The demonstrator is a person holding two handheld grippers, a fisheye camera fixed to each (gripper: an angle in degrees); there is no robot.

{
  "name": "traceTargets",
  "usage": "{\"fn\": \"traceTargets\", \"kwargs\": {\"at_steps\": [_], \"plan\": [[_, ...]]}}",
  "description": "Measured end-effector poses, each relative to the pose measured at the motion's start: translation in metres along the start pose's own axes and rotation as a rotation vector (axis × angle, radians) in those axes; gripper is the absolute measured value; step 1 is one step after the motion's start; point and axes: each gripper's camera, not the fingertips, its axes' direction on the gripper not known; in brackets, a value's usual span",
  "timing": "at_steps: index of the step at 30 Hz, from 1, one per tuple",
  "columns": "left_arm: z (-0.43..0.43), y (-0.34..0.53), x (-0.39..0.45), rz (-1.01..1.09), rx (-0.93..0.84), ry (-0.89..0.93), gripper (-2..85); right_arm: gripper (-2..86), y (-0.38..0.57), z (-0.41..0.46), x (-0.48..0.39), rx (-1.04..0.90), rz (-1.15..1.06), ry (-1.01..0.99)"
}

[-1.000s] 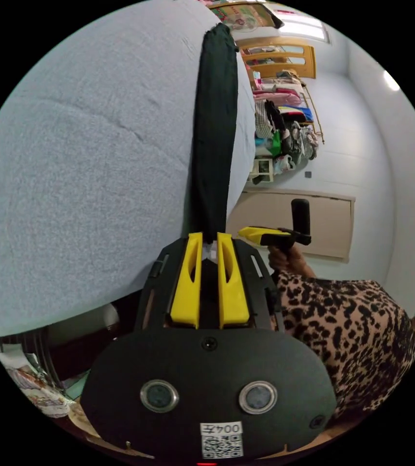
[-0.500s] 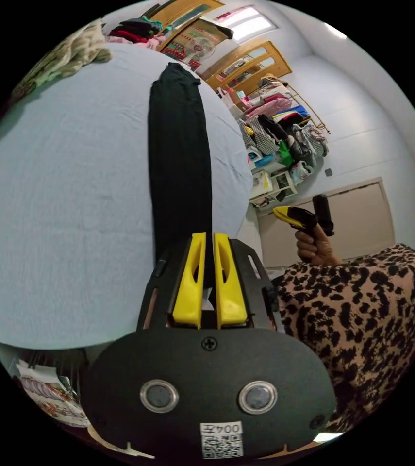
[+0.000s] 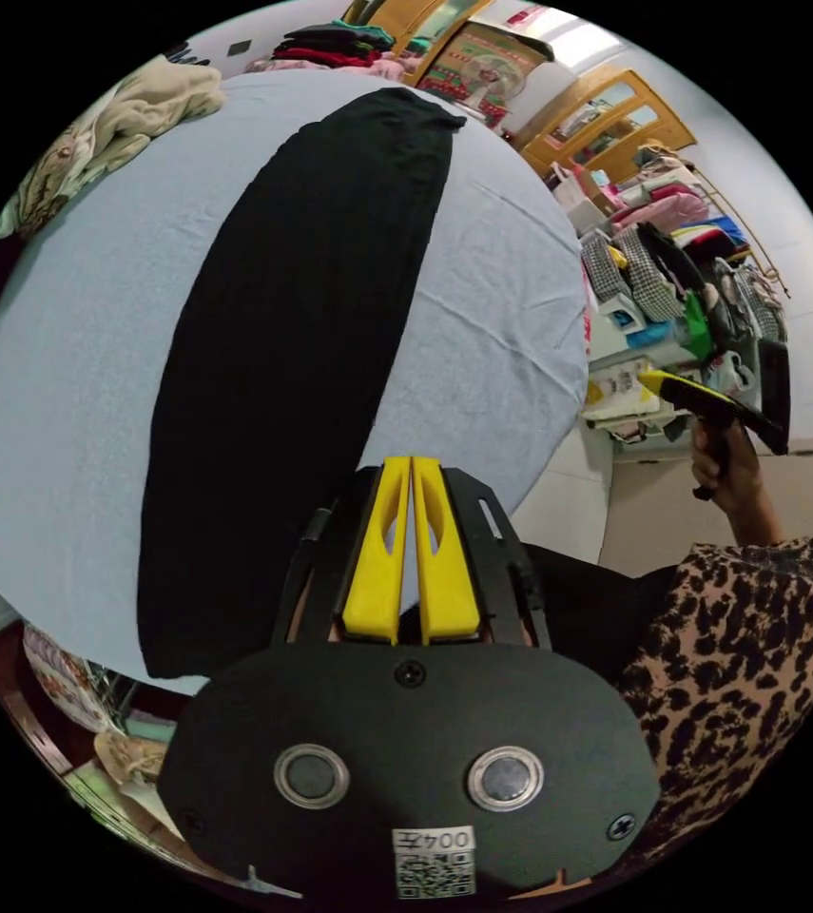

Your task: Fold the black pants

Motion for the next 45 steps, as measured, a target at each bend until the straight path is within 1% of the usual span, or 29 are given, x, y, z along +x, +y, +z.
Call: {"fn": "traceTargets", "kwargs": {"at_steps": [2,6,11,15,19,22,27,29,33,34,35,36,37,38,40,41,45], "plan": [[0.007,-0.012,0.019,-0.026,0.020,-0.002,0.2,-0.5,-0.036,0.002,0.006,-0.069,-0.088,0.082],[0.015,-0.035,0.038,-0.044,0.066,-0.037,0.4,0.3,-0.088,0.005,0.012,-0.090,-0.166,0.134],[0.033,-0.104,0.054,0.024,0.176,-0.097,1.4,6.4,-0.165,0.012,0.027,-0.121,-0.201,0.203],[0.053,-0.166,0.058,0.050,0.204,-0.110,2.0,6.5,-0.214,0.015,0.042,-0.159,-0.184,0.232],[0.075,-0.234,0.065,0.063,0.197,-0.127,2.2,5.5,-0.263,0.025,0.055,-0.259,-0.236,0.333],[0.081,-0.274,0.072,0.084,0.192,-0.127,2.5,3.9,-0.289,0.021,0.064,-0.272,-0.276,0.344],[0.074,-0.335,0.062,0.045,0.238,-0.131,3.4,1.6,-0.328,0.008,0.092,-0.295,-0.255,0.238],[0.065,-0.371,0.045,-0.011,0.267,-0.127,4.0,0.5,-0.348,0.003,0.105,-0.310,-0.260,0.191],[0.056,-0.428,0.012,-0.105,0.264,-0.136,6.1,0.0,-0.373,-0.005,0.123,-0.338,-0.299,0.147],[0.055,-0.447,0.002,-0.132,0.269,-0.135,6.6,0.1,-0.383,-0.008,0.128,-0.375,-0.316,0.115],[0.055,-0.465,-0.008,-0.158,0.264,-0.135,7.0,0.7,-0.394,-0.014,0.132,-0.385,-0.348,0.027],[0.055,-0.474,-0.013,-0.168,0.261,-0.132,7.2,1.0,-0.400,-0.019,0.134,-0.372,-0.345,-0.012],[0.058,-0.493,-0.021,-0.183,0.250,-0.118,7.5,3.4,-0.413,-0.031,0.139,-0.317,-0.322,-0.071],[0.060,-0.511,-0.027,-0.191,0.236,-0.110,7.8,7.3,-0.428,-0.043,0.144,-0.265,-0.300,-0.132],[0.063,-0.534,-0.032,-0.190,0.224,-0.112,8.2,12.8,-0.453,-0.053,0.151,-0.228,-0.250,-0.226],[0.065,-0.548,-0.034,-0.185,0.210,-0.117,8.1,13.0,-0.470,-0.059,0.154,-0.193,-0.237,-0.278],[0.066,-0.576,-0.034,-0.177,0.197,-0.129,5.4,12.2,-0.520,-0.067,0.159,-0.108,-0.183,-0.330]]}}
